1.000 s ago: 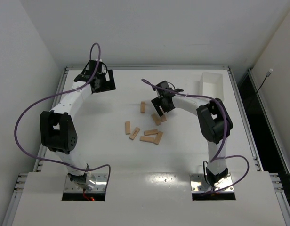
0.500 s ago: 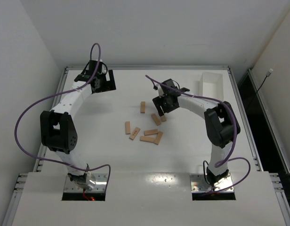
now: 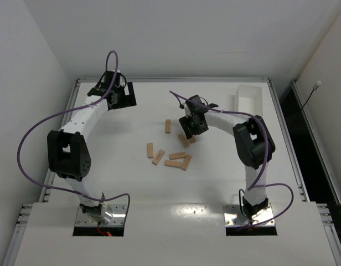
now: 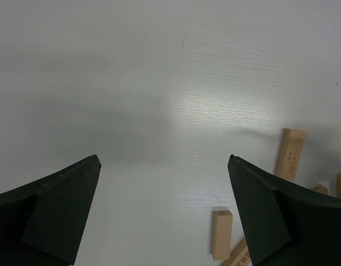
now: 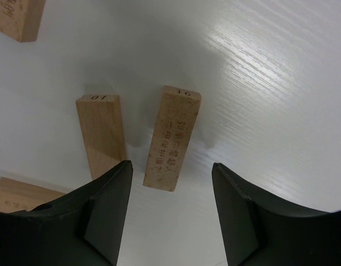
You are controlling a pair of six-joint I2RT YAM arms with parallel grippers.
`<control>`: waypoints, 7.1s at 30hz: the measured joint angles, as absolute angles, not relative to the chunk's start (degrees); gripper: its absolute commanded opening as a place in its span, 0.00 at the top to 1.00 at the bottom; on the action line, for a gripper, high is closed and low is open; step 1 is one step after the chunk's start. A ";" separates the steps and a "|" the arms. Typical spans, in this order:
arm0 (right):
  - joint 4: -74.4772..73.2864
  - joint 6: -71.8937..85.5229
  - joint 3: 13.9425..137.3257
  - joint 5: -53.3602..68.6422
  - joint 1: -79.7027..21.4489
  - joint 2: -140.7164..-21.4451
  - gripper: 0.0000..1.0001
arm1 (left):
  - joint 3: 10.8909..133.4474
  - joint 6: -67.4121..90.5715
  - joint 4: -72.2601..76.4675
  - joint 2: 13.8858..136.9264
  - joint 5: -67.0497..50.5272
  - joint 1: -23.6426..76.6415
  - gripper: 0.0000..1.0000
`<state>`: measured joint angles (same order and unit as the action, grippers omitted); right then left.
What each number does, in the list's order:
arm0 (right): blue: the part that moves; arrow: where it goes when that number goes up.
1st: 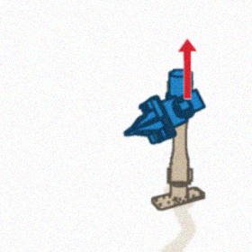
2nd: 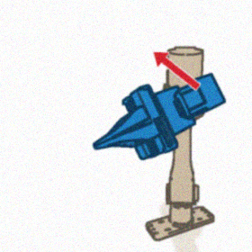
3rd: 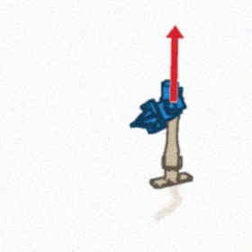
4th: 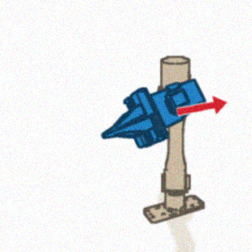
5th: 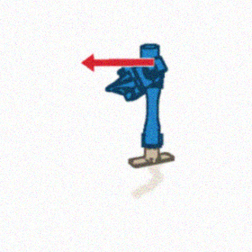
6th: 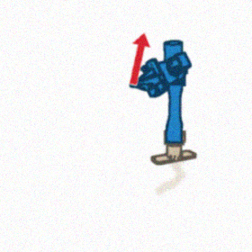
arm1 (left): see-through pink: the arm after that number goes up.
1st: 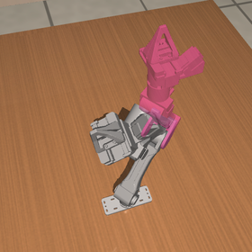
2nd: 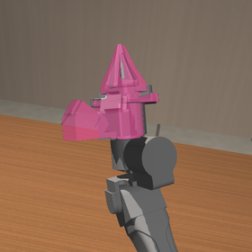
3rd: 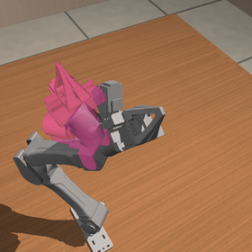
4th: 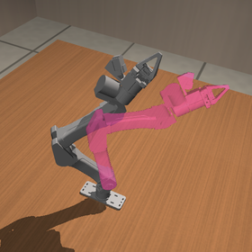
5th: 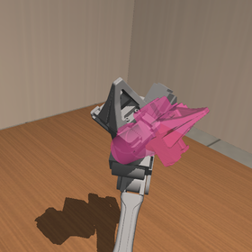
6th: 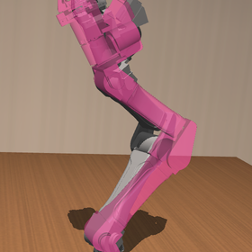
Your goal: Build the wood block tower
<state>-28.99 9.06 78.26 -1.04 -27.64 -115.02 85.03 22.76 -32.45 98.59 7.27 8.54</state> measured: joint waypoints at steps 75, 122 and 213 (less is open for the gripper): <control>-44.25 42.54 111.96 -13.47 -37.01 -130.74 1.00 | 79.00 31.11 -31.20 97.49 30.13 8.54 0.00; -41.98 42.98 116.62 -13.69 -37.65 -138.96 0.62 | 80.86 31.14 -32.58 101.58 29.12 8.40 0.00; -35.29 8.12 73.21 2.31 -34.30 -111.13 0.48 | 73.65 26.79 -29.21 92.66 26.57 11.81 0.00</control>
<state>-35.29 8.12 73.21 2.31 -34.30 -111.13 73.65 26.79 -29.21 92.66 26.57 11.81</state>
